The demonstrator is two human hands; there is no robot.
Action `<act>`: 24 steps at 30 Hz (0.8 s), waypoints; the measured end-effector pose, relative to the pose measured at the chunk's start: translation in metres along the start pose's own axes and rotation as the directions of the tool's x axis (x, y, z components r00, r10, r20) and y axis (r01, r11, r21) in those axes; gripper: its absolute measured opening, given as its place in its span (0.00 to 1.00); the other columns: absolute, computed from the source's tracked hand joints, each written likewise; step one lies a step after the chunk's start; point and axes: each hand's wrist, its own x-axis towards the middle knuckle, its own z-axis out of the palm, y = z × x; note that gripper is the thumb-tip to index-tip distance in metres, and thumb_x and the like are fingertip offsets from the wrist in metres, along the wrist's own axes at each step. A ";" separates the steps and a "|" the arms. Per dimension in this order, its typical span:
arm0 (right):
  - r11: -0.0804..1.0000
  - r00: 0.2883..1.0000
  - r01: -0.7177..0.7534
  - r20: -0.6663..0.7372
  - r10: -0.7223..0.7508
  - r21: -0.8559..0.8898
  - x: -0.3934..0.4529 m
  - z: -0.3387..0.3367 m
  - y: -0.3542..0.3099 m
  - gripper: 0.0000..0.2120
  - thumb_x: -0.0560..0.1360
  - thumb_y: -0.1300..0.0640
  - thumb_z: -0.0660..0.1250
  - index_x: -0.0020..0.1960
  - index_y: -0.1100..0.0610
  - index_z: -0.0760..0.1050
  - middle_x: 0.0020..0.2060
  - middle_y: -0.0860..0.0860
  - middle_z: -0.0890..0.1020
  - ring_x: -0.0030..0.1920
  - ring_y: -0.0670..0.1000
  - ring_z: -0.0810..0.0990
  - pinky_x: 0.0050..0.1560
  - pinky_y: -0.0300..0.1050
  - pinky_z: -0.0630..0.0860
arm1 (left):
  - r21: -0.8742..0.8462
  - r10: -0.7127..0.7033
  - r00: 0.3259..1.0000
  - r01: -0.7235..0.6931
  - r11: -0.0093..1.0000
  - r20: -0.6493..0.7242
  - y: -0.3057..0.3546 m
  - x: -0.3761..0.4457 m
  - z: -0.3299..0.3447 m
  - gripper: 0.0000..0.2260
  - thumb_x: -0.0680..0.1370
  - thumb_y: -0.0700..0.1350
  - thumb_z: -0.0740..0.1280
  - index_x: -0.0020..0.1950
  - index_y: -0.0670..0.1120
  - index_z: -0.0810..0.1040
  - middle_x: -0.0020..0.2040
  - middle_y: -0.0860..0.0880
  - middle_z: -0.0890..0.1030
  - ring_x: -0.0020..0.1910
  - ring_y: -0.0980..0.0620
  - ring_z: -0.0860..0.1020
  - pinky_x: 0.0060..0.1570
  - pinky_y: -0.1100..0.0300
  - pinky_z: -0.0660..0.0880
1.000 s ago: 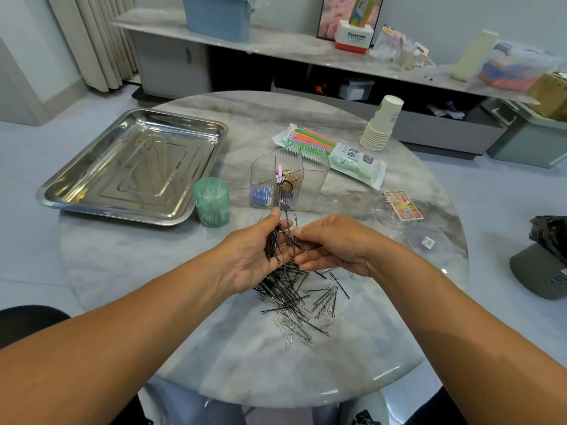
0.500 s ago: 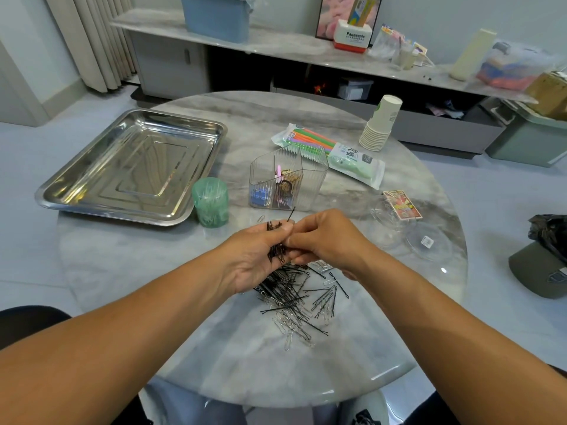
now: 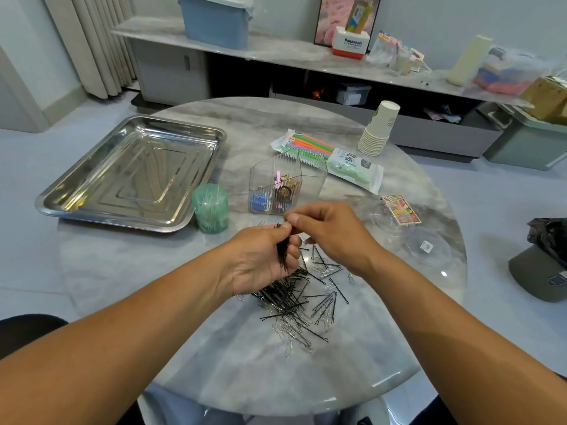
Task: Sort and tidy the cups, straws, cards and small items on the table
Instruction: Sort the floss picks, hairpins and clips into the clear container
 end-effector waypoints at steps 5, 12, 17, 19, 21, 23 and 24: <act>0.993 1.000 -0.012 0.014 0.011 0.118 0.001 -0.003 -0.007 0.12 0.83 0.53 0.63 0.62 0.50 0.82 0.51 0.45 0.87 0.53 0.42 0.84 0.54 0.43 0.80 | -0.041 -0.006 0.999 0.008 0.999 0.043 0.012 -0.002 0.005 0.12 0.86 0.48 0.58 0.56 0.42 0.78 0.34 0.50 0.70 0.29 0.57 0.67 0.26 0.67 0.68; 0.965 0.949 0.011 -0.306 0.072 0.262 0.018 -0.028 -0.025 0.10 0.83 0.52 0.63 0.62 0.46 0.78 0.58 0.46 0.83 0.58 0.45 0.81 0.55 0.43 0.80 | -0.076 -0.025 0.999 0.027 0.997 0.027 0.076 0.005 0.033 0.16 0.86 0.51 0.56 0.56 0.39 0.75 0.39 0.44 0.78 0.33 0.50 0.79 0.30 0.59 0.80; 0.940 0.872 -0.093 -0.428 0.236 0.327 0.037 -0.059 -0.025 0.09 0.82 0.55 0.64 0.49 0.53 0.82 0.45 0.47 0.83 0.48 0.48 0.80 0.60 0.54 0.80 | 0.155 0.057 0.993 -0.039 0.987 -0.108 0.127 0.037 0.084 0.08 0.84 0.36 0.59 0.51 0.33 0.75 0.42 0.40 0.78 0.43 0.47 0.80 0.41 0.52 0.84; 0.955 0.881 -0.125 -0.412 0.232 0.270 0.044 -0.058 -0.027 0.10 0.81 0.56 0.62 0.52 0.56 0.83 0.43 0.45 0.81 0.46 0.47 0.78 0.56 0.52 0.80 | 0.242 0.056 0.986 -0.017 0.970 -0.154 0.131 0.054 0.095 0.08 0.84 0.34 0.59 0.50 0.33 0.75 0.44 0.39 0.78 0.43 0.47 0.80 0.47 0.52 0.84; 0.960 0.899 -0.176 -0.361 0.248 0.220 0.048 -0.056 -0.031 0.10 0.81 0.57 0.61 0.47 0.53 0.81 0.40 0.44 0.79 0.41 0.45 0.75 0.42 0.44 0.73 | 0.349 0.053 0.971 0.032 0.937 -0.232 0.131 0.071 0.103 0.10 0.85 0.34 0.57 0.48 0.32 0.75 0.42 0.39 0.79 0.39 0.47 0.81 0.57 0.54 0.81; 0.955 0.921 -0.229 -0.276 0.275 0.189 0.050 -0.052 -0.032 0.10 0.81 0.59 0.60 0.51 0.55 0.81 0.43 0.49 0.78 0.37 0.44 0.72 0.37 0.41 0.69 | 0.507 0.058 0.945 0.120 0.854 -0.321 0.129 0.085 0.108 0.12 0.85 0.34 0.57 0.46 0.33 0.76 0.38 0.39 0.81 0.35 0.47 0.82 0.56 0.52 0.80; 0.955 0.931 -0.244 -0.237 0.279 0.166 0.051 -0.051 -0.032 0.11 0.81 0.59 0.60 0.55 0.58 0.81 0.45 0.52 0.77 0.35 0.44 0.70 0.35 0.40 0.68 | 0.589 0.067 0.929 0.173 0.789 -0.363 0.128 0.092 0.110 0.11 0.85 0.35 0.58 0.46 0.33 0.76 0.39 0.39 0.81 0.37 0.47 0.83 0.53 0.52 0.81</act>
